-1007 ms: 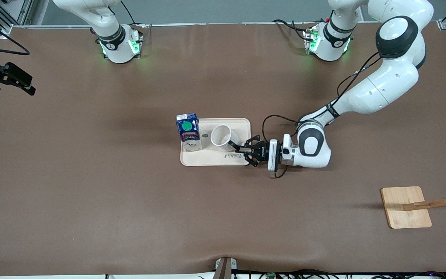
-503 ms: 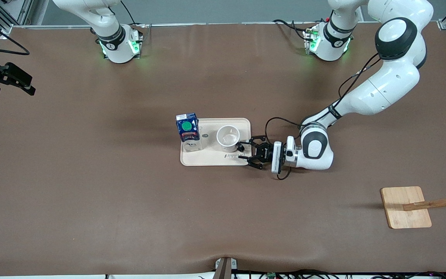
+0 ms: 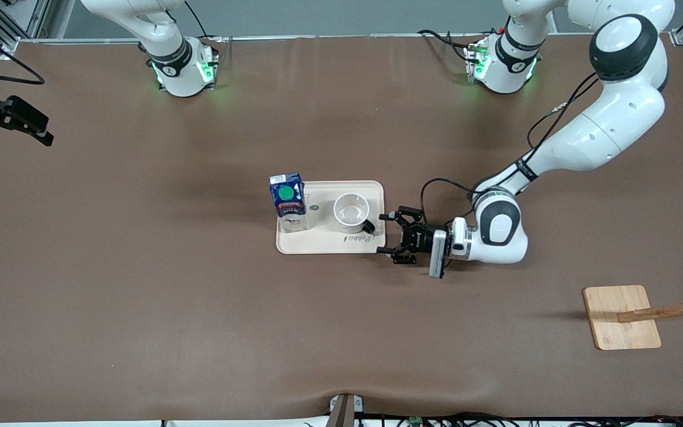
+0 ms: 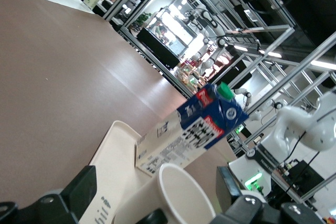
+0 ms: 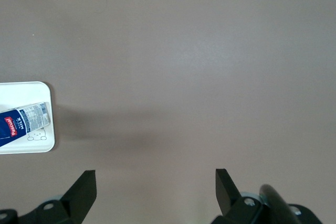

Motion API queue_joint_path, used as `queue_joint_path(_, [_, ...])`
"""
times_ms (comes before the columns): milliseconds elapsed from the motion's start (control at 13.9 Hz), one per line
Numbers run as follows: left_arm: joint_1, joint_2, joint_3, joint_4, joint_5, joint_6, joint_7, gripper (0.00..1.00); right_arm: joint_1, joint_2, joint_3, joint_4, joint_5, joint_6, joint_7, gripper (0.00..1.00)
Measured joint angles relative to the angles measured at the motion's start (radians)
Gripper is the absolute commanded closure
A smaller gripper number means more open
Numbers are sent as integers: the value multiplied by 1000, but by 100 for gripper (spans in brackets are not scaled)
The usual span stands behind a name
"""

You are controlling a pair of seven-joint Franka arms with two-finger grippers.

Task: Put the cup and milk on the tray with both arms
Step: 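Open the left gripper and draw it back from the mug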

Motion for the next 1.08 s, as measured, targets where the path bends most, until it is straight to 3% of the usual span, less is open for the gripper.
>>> queue_joint_path(719, [46, -422, -3, -19, 25, 61, -898, 0, 0, 0, 0, 0, 0, 0, 0, 0])
queue_joint_path(1079, [51, -560, 14, -8, 539, 88, -1541, 0, -1, 0, -1, 0, 0, 0, 0, 0])
